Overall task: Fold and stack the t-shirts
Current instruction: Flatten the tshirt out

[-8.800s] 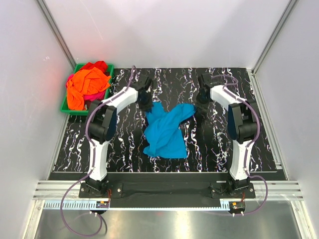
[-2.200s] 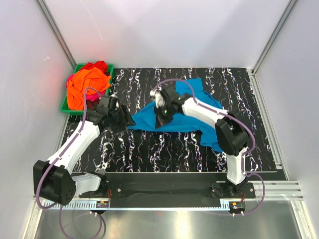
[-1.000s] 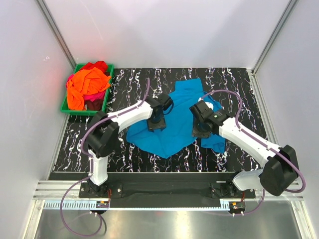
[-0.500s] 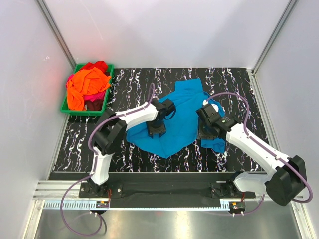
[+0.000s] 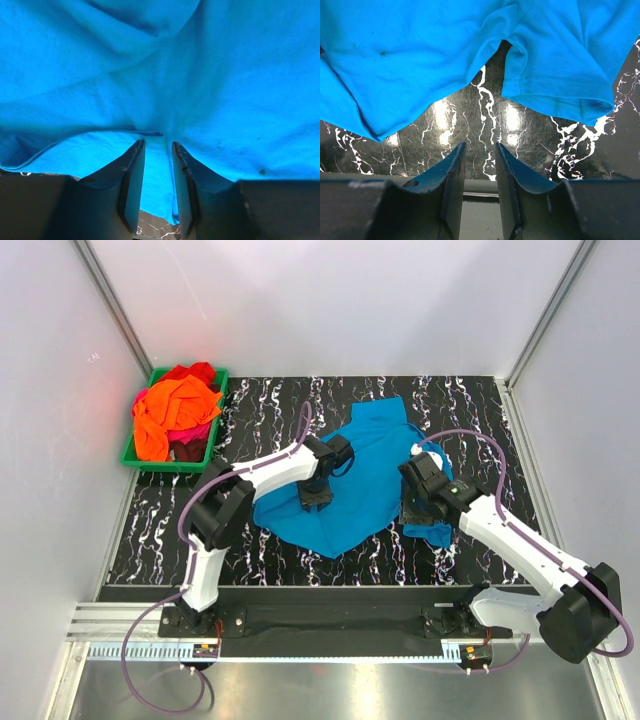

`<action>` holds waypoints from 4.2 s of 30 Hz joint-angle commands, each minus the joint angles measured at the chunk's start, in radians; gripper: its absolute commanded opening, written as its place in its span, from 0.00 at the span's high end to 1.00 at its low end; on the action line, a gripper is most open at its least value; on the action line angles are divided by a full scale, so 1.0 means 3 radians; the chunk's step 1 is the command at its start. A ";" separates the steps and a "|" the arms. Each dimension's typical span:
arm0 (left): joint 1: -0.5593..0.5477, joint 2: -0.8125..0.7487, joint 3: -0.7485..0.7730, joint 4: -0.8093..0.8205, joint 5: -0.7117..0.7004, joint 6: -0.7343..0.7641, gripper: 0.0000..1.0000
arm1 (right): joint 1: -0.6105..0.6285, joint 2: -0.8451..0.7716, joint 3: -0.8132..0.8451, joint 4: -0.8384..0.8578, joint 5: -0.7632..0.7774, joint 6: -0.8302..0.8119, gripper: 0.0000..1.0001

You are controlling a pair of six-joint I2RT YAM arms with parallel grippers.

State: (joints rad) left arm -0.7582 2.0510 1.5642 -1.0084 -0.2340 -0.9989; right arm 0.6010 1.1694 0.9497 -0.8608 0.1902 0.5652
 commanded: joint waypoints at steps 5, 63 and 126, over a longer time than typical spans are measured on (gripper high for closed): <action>-0.0004 0.0066 0.0053 0.0038 -0.0048 0.0006 0.64 | -0.0019 -0.0130 0.0025 -0.0009 0.0077 -0.0017 0.63; 0.1489 -0.2409 -0.1630 0.0462 -0.0161 0.0993 1.00 | -0.1380 0.0115 -0.1248 0.0430 -0.0445 0.2503 0.56; 0.1556 -0.2547 0.1683 0.0477 0.0269 0.0860 1.00 | -0.1334 0.0795 0.4819 0.0104 0.0798 -0.0667 1.00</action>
State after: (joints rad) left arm -0.2977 1.3071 2.0350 -1.0233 -0.1246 -0.7704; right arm 0.2035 1.3628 2.2093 -0.9260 0.4236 0.4496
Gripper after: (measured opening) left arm 0.012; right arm 0.016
